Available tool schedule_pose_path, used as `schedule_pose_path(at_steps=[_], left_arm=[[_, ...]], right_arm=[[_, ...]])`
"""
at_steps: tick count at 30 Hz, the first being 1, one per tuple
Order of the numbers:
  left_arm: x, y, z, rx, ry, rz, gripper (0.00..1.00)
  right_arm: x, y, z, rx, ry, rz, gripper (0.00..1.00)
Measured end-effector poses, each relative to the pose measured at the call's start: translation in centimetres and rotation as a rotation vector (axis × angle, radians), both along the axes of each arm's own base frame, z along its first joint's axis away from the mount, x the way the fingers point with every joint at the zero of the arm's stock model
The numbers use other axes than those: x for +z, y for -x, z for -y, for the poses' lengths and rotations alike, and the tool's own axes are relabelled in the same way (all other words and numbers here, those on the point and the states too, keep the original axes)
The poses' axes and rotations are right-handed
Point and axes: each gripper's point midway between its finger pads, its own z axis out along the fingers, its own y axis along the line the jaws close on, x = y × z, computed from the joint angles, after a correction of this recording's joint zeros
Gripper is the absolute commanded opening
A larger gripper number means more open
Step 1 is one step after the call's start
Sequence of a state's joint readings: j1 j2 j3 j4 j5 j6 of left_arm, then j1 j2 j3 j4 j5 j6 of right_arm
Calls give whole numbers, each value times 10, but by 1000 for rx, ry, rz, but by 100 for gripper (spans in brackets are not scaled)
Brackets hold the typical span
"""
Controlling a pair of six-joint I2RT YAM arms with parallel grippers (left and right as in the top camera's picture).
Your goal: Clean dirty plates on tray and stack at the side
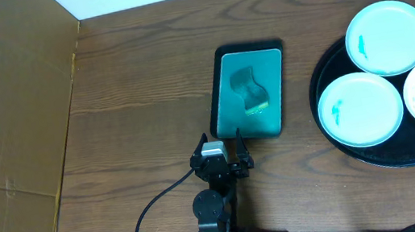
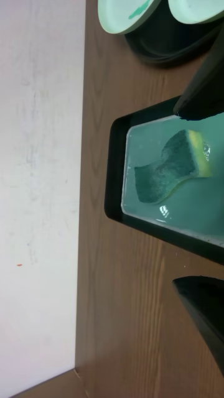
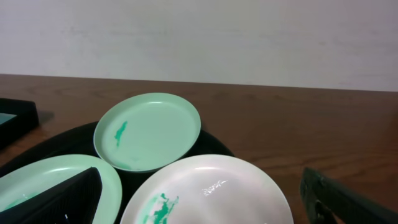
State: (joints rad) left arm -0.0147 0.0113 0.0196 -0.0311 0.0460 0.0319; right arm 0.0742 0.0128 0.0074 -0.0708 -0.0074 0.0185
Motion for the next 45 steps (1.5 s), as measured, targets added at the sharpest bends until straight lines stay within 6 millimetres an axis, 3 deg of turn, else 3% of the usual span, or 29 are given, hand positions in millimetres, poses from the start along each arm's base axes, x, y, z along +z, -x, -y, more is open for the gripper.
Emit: schedule_pose_path(at_steps=[45], left_arm=[[0, 0, 0, 7, 59, 0, 80]], right_arm=[[0, 0, 0, 0, 0, 0, 99]])
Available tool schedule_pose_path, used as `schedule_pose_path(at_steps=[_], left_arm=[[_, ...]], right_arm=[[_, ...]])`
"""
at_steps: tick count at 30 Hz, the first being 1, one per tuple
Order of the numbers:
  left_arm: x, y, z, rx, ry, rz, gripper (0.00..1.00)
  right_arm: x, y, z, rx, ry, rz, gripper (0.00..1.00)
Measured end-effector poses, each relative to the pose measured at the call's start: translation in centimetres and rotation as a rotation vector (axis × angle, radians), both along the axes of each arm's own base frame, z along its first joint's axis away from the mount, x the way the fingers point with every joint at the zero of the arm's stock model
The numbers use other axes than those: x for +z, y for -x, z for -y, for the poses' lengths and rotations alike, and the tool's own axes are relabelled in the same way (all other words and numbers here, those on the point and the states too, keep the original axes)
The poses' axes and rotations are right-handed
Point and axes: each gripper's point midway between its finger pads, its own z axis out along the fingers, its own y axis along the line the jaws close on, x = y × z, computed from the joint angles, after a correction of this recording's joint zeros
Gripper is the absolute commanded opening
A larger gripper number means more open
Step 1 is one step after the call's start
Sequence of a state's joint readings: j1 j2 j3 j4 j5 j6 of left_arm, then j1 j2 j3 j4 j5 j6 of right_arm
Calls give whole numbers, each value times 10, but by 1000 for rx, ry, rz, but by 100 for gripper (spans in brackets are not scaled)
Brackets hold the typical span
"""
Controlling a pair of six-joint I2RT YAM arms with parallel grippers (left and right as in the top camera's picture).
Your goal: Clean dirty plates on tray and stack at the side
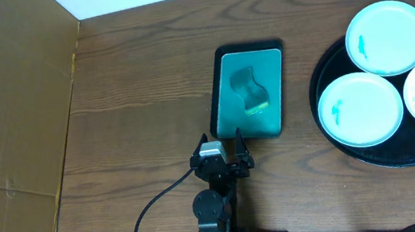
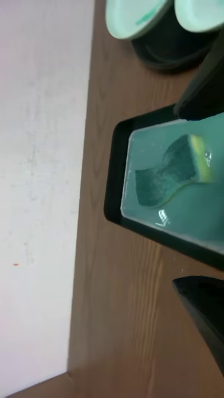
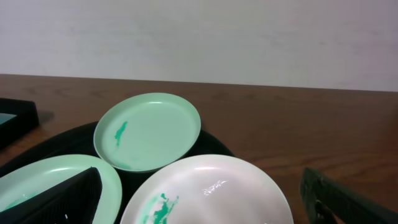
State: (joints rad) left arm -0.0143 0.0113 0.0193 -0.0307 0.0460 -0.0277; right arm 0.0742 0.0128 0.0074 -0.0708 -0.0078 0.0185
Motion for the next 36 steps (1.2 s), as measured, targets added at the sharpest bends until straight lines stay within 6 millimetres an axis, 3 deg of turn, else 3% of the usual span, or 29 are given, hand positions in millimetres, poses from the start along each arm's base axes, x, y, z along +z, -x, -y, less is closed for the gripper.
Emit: schedule_pose_path(at_steps=[7, 16, 20, 24, 28, 36], left_arm=[[8, -1, 1, 1, 48, 35, 80], [83, 6, 19, -118, 53, 348, 80], [100, 9, 19, -117, 51, 379, 80], [131, 3, 19, -117, 51, 361, 80], [149, -24, 20, -112, 57, 199, 80], [123, -90, 37, -190, 84, -449, 80]], right_arm=[[0, 0, 0, 0, 0, 0, 99], [0, 0, 0, 0, 0, 0, 99], [0, 0, 0, 0, 0, 0, 99], [0, 0, 0, 0, 0, 1, 99], [0, 0, 0, -1, 0, 0, 99], [0, 0, 0, -1, 0, 0, 99]])
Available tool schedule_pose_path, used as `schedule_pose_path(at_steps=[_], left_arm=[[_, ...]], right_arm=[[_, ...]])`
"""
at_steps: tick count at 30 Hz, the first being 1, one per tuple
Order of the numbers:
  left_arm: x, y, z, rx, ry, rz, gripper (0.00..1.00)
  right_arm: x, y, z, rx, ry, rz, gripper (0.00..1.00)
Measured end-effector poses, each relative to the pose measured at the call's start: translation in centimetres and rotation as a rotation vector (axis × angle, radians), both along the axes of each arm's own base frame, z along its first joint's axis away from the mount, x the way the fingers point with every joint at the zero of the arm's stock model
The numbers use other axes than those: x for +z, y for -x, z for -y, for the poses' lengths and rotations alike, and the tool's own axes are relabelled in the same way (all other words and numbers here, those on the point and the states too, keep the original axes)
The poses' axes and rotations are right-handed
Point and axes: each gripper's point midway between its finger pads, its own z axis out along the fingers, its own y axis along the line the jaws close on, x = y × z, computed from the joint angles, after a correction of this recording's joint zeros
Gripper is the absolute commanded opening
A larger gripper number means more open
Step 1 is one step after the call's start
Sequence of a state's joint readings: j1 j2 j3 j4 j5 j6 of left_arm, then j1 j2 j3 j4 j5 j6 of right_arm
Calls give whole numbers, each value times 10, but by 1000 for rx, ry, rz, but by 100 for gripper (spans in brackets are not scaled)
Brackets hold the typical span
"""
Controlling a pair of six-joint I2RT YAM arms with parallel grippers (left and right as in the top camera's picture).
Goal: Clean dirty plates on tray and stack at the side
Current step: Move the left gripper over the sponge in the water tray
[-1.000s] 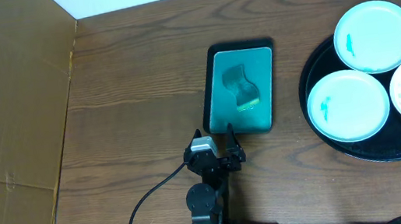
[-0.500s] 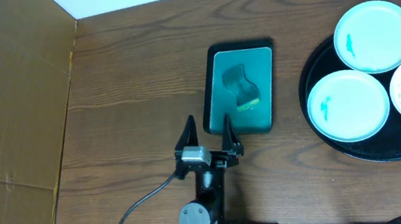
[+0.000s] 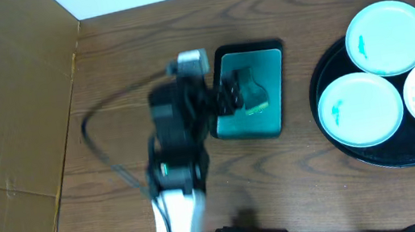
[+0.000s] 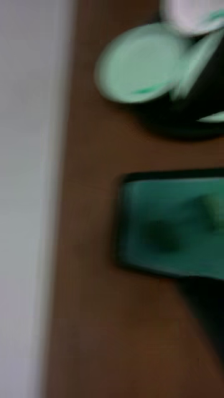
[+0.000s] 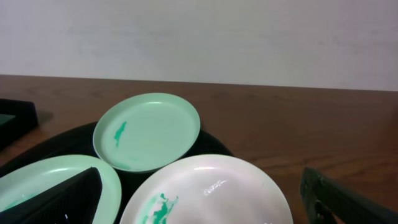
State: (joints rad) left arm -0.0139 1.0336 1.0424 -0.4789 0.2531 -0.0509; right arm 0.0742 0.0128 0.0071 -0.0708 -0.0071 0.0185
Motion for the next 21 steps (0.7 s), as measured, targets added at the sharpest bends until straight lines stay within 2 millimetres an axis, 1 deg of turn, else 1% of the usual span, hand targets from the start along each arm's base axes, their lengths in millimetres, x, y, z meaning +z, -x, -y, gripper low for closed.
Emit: schedule_pose_path(at_steps=[2, 4, 5, 7, 11, 14, 17, 18, 19, 21], left_arm=[[-8, -15, 6, -29, 20, -70, 80], [-16, -26, 11, -51, 39, -104, 80], [-27, -32, 15, -68, 52, -135, 80], [-35, -35, 15, -62, 56, -161, 80], [-41, -42, 1, 44, 56, -243, 80], [-41, -44, -9, 115, 43, -355, 80], [-43, -54, -11, 148, 44, -438, 80], [-46, -61, -9, 142, 56, -452, 98], [-51, -65, -6, 133, 69, -468, 98], [-68, -70, 4, 100, 113, -523, 98]], right_arm=[[0, 0, 0, 0, 0, 0, 99], [0, 0, 0, 0, 0, 0, 99], [0, 0, 0, 0, 0, 0, 99], [0, 0, 0, 0, 0, 0, 99], [0, 0, 0, 0, 0, 0, 99], [0, 0, 0, 0, 0, 0, 99], [0, 0, 0, 0, 0, 0, 99], [0, 0, 0, 0, 0, 0, 99], [0, 0, 0, 0, 0, 0, 99], [0, 0, 0, 0, 0, 0, 99]])
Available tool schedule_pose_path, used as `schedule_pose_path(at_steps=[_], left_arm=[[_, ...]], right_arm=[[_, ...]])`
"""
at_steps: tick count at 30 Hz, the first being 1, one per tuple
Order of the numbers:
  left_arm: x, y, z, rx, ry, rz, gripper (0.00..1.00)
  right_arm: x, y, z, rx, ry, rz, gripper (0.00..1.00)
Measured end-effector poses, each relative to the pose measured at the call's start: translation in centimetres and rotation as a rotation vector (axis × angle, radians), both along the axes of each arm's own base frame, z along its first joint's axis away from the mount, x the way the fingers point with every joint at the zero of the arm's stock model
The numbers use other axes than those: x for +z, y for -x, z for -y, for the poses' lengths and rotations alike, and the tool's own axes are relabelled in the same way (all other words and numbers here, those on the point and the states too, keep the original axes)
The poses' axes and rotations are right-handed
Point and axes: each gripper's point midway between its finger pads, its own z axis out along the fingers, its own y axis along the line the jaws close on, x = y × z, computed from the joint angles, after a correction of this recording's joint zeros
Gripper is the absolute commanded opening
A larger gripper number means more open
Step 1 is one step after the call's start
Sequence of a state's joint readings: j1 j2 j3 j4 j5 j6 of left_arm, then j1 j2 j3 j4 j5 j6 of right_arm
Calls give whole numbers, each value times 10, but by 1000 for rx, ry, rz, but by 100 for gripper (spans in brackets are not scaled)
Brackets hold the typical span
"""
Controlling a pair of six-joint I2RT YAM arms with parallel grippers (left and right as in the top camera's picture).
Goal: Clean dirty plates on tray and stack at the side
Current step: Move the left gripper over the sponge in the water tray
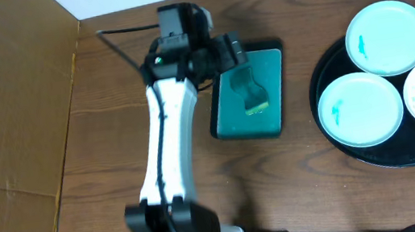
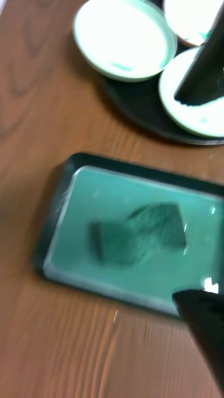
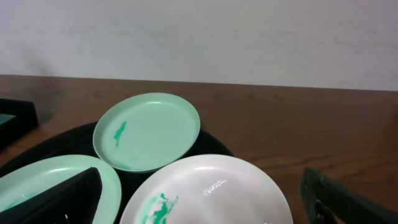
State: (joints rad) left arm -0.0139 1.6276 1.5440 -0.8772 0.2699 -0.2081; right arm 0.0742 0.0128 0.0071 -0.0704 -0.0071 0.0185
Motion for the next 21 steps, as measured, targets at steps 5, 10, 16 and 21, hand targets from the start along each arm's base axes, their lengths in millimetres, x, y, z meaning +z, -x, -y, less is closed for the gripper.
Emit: schedule_pose_path(at_steps=[5, 10, 16, 21], left_arm=[[-40, -8, 15, -37, 80, -106, 98], [-62, -22, 11, -8, 65, -128, 98], [-107, -29, -9, 173, -59, -225, 99], [-150, -26, -12, 267, -154, -315, 99]], right_arm=[[0, 0, 0, 0, 0, 0, 99], [0, 0, 0, 0, 0, 0, 99], [0, 0, 0, 0, 0, 0, 99], [0, 0, 0, 0, 0, 0, 99]])
